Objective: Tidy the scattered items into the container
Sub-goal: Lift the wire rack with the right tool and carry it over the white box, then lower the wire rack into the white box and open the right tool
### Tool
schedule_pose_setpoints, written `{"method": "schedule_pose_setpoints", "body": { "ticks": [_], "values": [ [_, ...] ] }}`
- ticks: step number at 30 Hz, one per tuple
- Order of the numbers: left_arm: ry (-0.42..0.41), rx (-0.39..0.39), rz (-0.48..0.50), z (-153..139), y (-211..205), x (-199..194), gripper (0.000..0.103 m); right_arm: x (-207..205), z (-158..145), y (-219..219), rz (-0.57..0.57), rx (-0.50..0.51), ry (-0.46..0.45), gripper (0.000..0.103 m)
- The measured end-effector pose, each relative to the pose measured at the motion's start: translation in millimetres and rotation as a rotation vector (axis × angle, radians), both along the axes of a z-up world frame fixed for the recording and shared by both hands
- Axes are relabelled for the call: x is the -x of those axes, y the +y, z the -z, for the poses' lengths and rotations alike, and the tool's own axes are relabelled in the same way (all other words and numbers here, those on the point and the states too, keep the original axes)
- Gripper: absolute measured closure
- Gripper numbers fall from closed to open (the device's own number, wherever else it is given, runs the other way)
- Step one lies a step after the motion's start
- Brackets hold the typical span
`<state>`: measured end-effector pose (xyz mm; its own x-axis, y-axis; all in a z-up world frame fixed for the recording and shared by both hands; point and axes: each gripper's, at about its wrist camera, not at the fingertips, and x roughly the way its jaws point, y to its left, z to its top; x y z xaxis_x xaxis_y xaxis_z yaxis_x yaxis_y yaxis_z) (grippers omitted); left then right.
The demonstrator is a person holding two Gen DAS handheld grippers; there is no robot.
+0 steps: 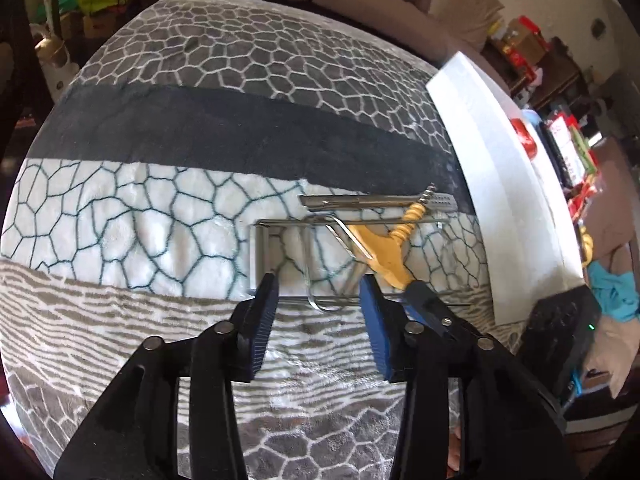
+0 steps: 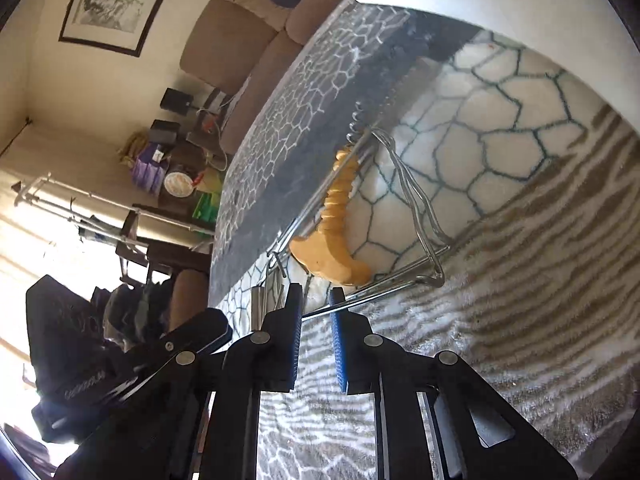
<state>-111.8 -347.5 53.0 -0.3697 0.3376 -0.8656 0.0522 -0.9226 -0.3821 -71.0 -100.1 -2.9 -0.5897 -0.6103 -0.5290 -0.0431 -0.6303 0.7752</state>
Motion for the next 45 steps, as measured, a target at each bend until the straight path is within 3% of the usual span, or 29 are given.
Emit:
{"method": "schedule_pose_setpoints", "body": {
  "ticks": [3,5,12,18,24,26,30,33,36,45],
  "values": [
    [-0.011,-0.075,-0.047,3,-21,2,0.048,-10,-32,-4,-0.02,-0.109,0.141,0.09],
    [-0.008,-0.085,-0.051,1,-24,1,0.047,-15,-52,-10,-0.04,-0.148,0.219,0.09],
    [0.065,-0.124,0.029,-28,-7,-5,0.038,-35,-135,-13,-0.066,-0.181,0.467,0.09],
    [0.192,-0.159,0.146,-74,30,-15,0.037,-30,-196,6,-0.108,-0.152,0.529,0.09],
    [0.37,-0.147,0.316,-134,116,-33,0.028,-12,-263,57,-0.183,-0.234,0.505,0.09],
    [0.375,-0.147,0.339,-145,147,-26,0.027,-5,-285,78,-0.191,-0.283,0.504,0.09],
    [0.352,-0.072,0.341,-156,200,6,0.027,15,-317,125,-0.153,-0.38,0.49,0.09],
    [0.346,-0.027,0.334,-158,230,31,0.027,31,-321,156,-0.129,-0.475,0.476,0.09],
    [0.314,0.014,0.33,-148,260,57,0.027,49,-305,183,-0.117,-0.558,0.433,0.089],
    [0.172,0.067,0.352,-97,322,94,0.027,93,-213,237,-0.117,-0.563,0.256,0.089]
  ]
}}
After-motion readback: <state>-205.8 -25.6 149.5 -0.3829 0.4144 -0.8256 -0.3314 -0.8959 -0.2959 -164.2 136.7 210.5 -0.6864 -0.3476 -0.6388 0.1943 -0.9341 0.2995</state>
